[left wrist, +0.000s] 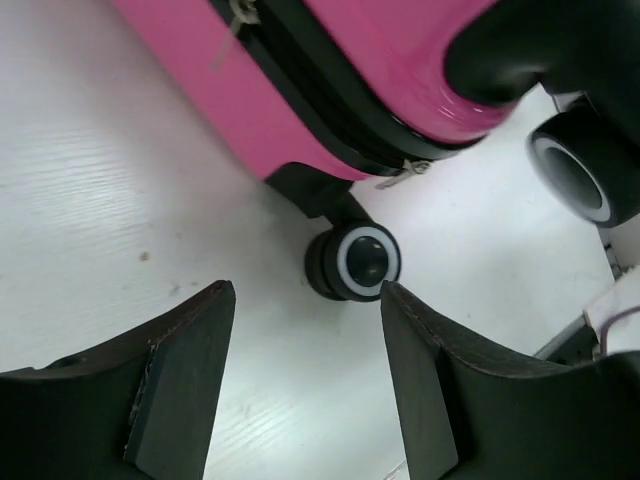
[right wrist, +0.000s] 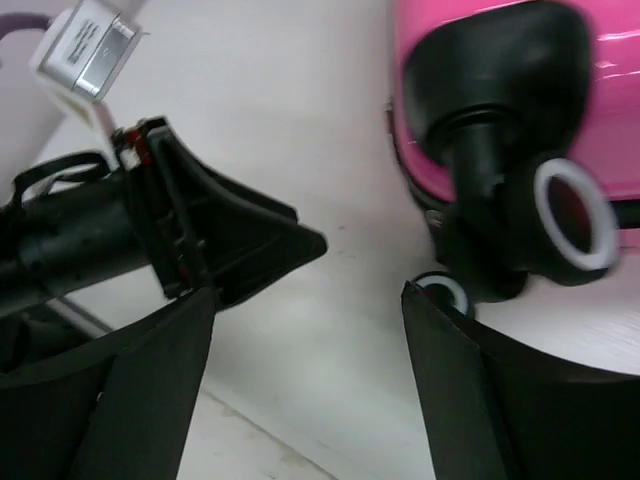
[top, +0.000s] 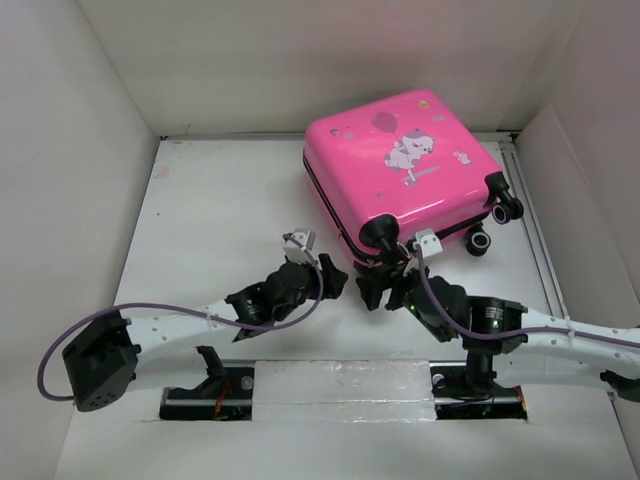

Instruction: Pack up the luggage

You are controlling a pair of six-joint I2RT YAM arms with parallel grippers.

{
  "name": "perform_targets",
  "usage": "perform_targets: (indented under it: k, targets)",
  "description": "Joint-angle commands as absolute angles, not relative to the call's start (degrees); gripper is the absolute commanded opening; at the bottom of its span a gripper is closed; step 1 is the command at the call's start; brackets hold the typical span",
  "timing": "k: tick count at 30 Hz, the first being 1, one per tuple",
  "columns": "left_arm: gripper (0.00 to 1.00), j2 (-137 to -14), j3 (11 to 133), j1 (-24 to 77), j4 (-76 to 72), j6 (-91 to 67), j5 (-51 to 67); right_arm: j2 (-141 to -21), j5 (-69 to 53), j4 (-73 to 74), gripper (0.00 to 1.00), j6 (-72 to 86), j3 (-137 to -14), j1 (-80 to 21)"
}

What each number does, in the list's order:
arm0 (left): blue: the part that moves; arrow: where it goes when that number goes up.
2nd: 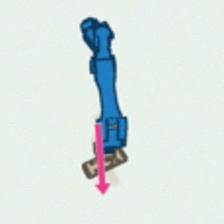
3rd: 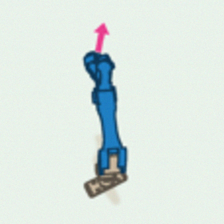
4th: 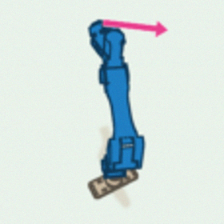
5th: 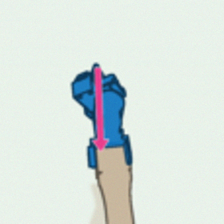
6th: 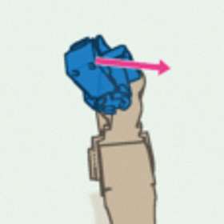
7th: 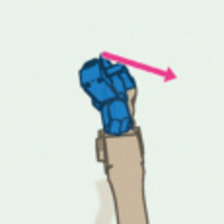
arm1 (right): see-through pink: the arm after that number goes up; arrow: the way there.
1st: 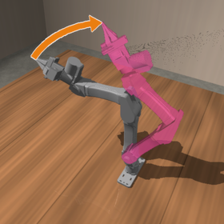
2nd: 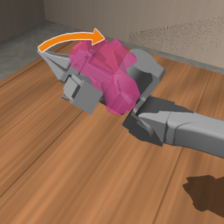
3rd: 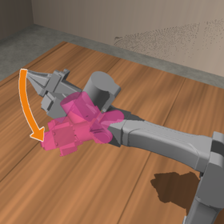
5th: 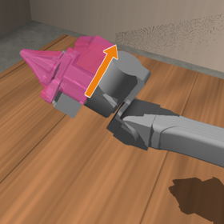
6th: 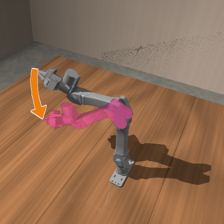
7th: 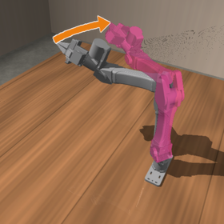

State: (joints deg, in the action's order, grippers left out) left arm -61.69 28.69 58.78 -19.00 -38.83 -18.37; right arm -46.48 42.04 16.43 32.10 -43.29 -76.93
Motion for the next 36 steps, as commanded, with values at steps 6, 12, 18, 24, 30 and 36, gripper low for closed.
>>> perform_targets:
  k: [6, 12, 18, 24, 30, 36]
  targets:
    - [0.59, -74.4, 38.7, 64.5, -29.6, -34.9, -18.8, -46.8, 37.9, 26.9, 0.85, 25.5, -50.8, -65.1]
    - [0.63, -83.4, 44.1, 65.7, -32.1, -32.8, -25.0, -49.7, 30.6, 24.4, 0.96, 22.4, -50.3, -58.3]
    - [0.59, -89.2, 47.2, 66.3, -31.9, -32.3, -33.6, -52.8, 19.9, 18.9, 0.97, 17.8, -49.0, -51.4]
    - [0.56, -91.2, 45.5, 66.3, -38.7, -32.1, -40.3, -56.4, 9.9, 14.0, 0.87, 15.4, -47.7, -46.1]
    - [0.51, -93.9, 46.0, 66.3, -44.3, -30.0, -40.3, -60.2, 7.4, 14.0, 0.87, 14.9, -47.7, -44.9]
    - [0.37, -94.9, 46.6, 66.3, -46.8, -29.4, -41.6, -61.4, 8.1, 14.0, 0.89, 14.3, -48.3, -43.0]
